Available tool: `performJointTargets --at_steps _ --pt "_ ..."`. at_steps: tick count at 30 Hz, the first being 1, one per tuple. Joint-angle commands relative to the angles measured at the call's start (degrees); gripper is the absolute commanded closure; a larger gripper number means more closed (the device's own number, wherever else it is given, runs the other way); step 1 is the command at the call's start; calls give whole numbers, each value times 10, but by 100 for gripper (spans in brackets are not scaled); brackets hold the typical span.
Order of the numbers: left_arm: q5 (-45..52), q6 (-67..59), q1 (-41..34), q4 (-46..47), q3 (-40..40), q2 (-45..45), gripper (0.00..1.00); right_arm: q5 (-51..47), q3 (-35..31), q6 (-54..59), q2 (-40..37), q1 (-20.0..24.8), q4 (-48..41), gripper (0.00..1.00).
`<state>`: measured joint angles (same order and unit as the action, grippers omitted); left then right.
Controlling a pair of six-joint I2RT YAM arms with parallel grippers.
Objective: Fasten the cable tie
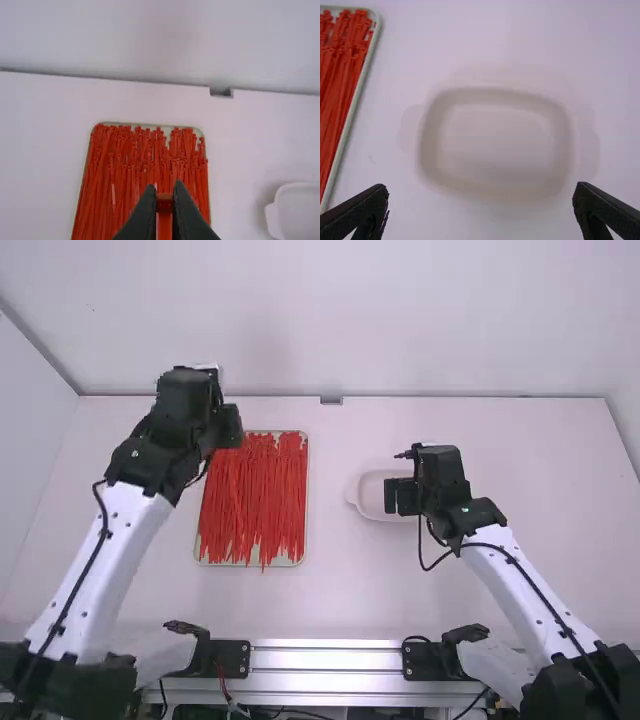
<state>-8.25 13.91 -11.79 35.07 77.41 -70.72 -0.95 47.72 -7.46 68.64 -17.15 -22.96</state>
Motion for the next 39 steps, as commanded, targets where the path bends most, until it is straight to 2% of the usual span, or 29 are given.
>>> performJointTargets --at_steps 1,7,10,13,17,27,39 --pt "-8 0 1 -23 -53 53 99 38 17 0 4 -2 3 2" --pt "6 30 2 -86 -162 129 99 130 17 31 4 -2 17 2" --pt "47 30 2 -139 -214 154 99 191 17 39 4 -2 30 2" --pt "91 46 1 -217 -275 170 98 257 17 54 4 -8 49 2" --pt "137 64 1 -308 -336 170 98 283 17 78 4 -35 67 2" --pt "193 97 -19 -436 -398 151 98 281 17 109 4 -107 137 2" --pt "257 97 -40 -504 -403 131 98 283 17 88 4 -117 230 2"
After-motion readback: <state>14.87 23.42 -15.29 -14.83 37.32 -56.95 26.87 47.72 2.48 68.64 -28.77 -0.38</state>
